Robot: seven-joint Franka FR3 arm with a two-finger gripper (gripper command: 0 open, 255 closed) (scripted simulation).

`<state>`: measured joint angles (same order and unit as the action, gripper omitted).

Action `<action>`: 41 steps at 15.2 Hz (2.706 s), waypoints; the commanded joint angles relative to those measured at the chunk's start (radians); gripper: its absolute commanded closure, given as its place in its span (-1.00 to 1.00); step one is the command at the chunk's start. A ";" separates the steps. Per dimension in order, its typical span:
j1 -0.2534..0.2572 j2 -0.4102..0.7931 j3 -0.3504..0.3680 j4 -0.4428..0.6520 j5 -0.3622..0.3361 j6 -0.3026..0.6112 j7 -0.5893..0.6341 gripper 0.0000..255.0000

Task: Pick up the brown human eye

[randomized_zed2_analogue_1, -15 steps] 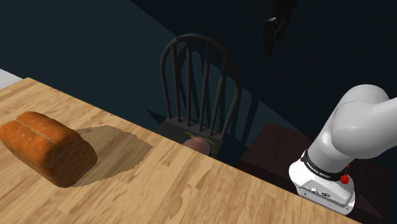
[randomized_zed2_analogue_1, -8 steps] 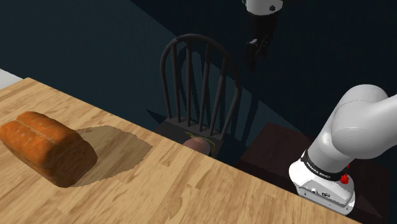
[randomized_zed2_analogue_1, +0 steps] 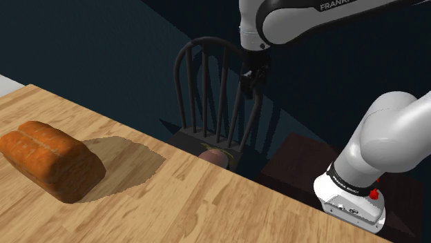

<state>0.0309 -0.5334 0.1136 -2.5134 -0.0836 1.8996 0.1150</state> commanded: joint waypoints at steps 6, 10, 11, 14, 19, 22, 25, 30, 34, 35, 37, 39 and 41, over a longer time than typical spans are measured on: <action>-0.008 0.241 0.055 -0.011 -0.034 0.250 0.109 -1.00; -0.015 0.399 0.082 0.023 -0.083 0.367 0.188 -1.00; -0.017 0.440 0.087 0.036 -0.099 0.393 0.209 -1.00; -0.017 0.566 0.096 0.084 -0.156 0.462 0.278 -1.00; 0.007 0.776 0.082 0.192 -0.261 0.546 0.393 -1.00; 0.033 0.900 0.061 0.273 -0.315 0.580 0.452 -1.00; 0.062 1.022 0.036 0.365 -0.355 0.604 0.497 -1.00; 0.074 1.074 0.019 0.380 -0.376 0.639 0.518 -1.00; 0.085 1.119 0.005 0.395 -0.395 0.669 0.536 -1.00; 0.085 1.119 0.005 0.395 -0.395 0.670 0.536 -1.00; 0.083 1.120 0.004 0.394 -0.396 0.671 0.535 1.00; 0.084 1.120 0.004 0.395 -0.395 0.671 0.535 1.00; 0.084 1.121 0.004 0.395 -0.395 0.671 0.535 1.00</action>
<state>0.1143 0.5868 0.1176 -2.1181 -0.4790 2.5705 0.6501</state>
